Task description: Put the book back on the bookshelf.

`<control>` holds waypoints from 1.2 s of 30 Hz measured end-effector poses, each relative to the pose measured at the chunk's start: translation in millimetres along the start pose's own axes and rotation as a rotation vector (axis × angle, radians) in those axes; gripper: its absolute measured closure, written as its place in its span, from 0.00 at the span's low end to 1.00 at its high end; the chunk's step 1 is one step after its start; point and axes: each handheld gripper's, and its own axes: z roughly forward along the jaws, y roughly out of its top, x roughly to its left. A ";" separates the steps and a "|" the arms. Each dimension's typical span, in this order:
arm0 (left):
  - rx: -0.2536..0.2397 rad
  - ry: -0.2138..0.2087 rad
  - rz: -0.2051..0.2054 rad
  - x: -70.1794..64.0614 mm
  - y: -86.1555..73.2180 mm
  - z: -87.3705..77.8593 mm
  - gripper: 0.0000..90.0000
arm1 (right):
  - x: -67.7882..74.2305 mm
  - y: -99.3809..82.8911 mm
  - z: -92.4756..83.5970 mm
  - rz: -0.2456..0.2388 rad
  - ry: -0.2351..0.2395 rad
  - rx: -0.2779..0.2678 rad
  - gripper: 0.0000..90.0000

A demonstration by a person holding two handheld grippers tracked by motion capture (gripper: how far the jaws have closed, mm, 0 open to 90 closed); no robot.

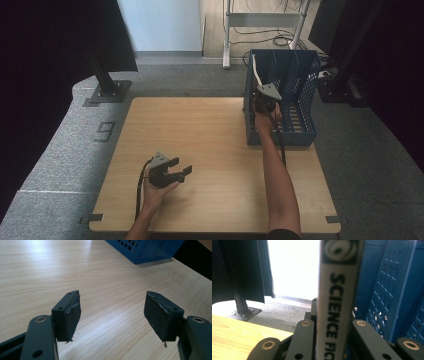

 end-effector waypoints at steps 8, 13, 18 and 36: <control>0.001 0.001 -0.003 0.7 -0.6 0.1 0.33 | -2.0 -1.9 3.4 0.008 0.001 -0.015 0.85; 0.005 -0.001 -0.001 -0.3 -0.8 0.9 0.33 | -0.3 -0.7 0.6 -0.004 0.022 -0.010 0.70; 0.006 -0.004 0.000 -1.7 -0.7 1.2 0.33 | 0.3 1.2 -4.2 -0.018 0.032 0.011 0.59; 0.018 -0.012 0.004 -6.1 -1.6 5.5 0.33 | 3.1 -1.5 -25.8 -0.076 0.092 0.015 0.55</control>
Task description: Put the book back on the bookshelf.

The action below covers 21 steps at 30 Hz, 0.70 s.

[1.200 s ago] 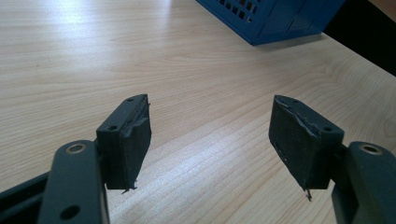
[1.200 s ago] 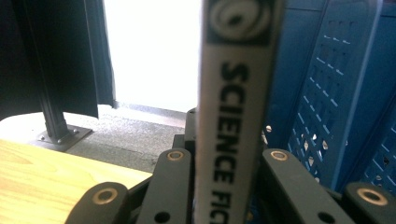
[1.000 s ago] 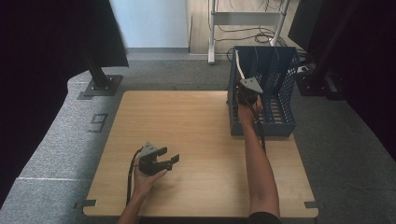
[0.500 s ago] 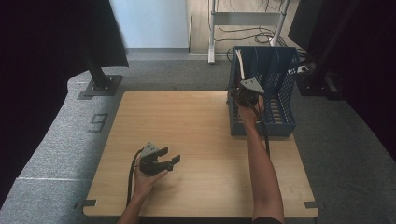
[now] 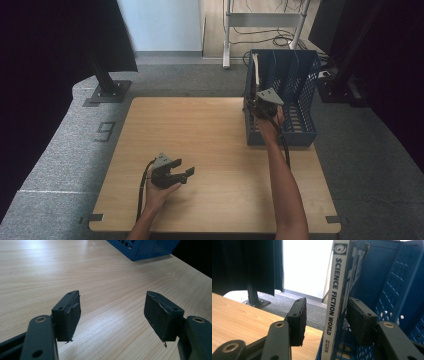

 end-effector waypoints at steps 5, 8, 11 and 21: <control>0.003 0.001 0.003 0.5 -0.1 -0.6 0.33 | 2.8 4.3 -2.6 0.010 0.017 -0.012 0.55; 0.002 0.001 0.002 0.9 0.0 -0.6 0.33 | 2.8 5.2 -3.1 0.005 0.021 -0.009 0.55; 0.002 0.001 0.002 1.0 0.0 -0.6 0.33 | 1.0 5.1 -4.5 0.019 0.019 -0.010 0.54; -0.001 -0.001 0.000 0.0 0.1 -0.5 0.33 | -4.3 4.9 -13.5 0.033 0.029 -0.012 0.52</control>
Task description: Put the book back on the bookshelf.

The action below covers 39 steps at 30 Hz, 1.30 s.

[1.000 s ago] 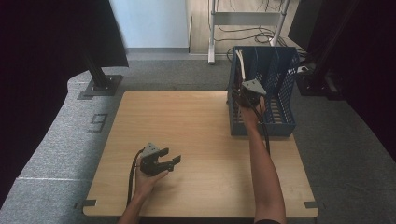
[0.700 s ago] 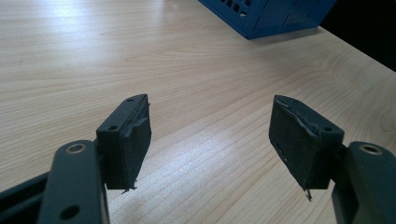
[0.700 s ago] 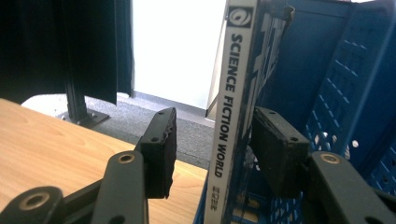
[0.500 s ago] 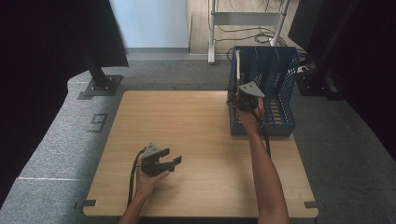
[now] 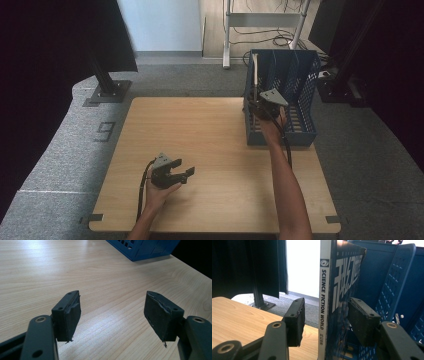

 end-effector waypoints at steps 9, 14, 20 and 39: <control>0.006 -0.001 0.001 -0.4 -0.4 1.5 0.33 | -2.7 -0.8 -5.0 0.007 0.014 0.006 0.51; 0.003 0.001 -0.002 -0.2 -0.5 1.3 0.33 | -1.2 -2.8 -4.4 0.001 0.018 0.019 0.51; 0.003 0.000 -0.003 -0.3 -0.5 1.1 0.33 | 0.2 -2.3 -4.8 -0.003 0.022 0.023 0.51; 0.008 -0.002 -0.002 -0.9 -0.9 2.2 0.33 | -3.2 -5.3 -19.2 0.009 0.029 0.013 0.51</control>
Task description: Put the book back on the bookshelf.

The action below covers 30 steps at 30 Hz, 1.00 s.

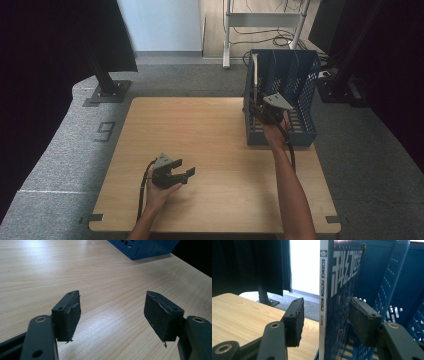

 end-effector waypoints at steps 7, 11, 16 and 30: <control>-0.001 0.001 -0.001 0.3 -0.1 -0.3 0.33 | -1.2 -3.9 -15.3 0.008 0.019 -0.009 0.51; 0.000 0.003 0.000 0.7 -0.1 -0.2 0.33 | -0.1 -6.2 -26.1 0.014 0.036 -0.009 0.51; 0.002 0.002 0.003 -0.3 -0.3 0.3 0.33 | -0.5 -9.0 -42.6 0.012 0.053 -0.024 0.51; -0.001 0.005 -0.001 2.0 0.2 -1.9 0.33 | 3.1 -28.8 -75.8 0.014 0.115 -0.007 0.51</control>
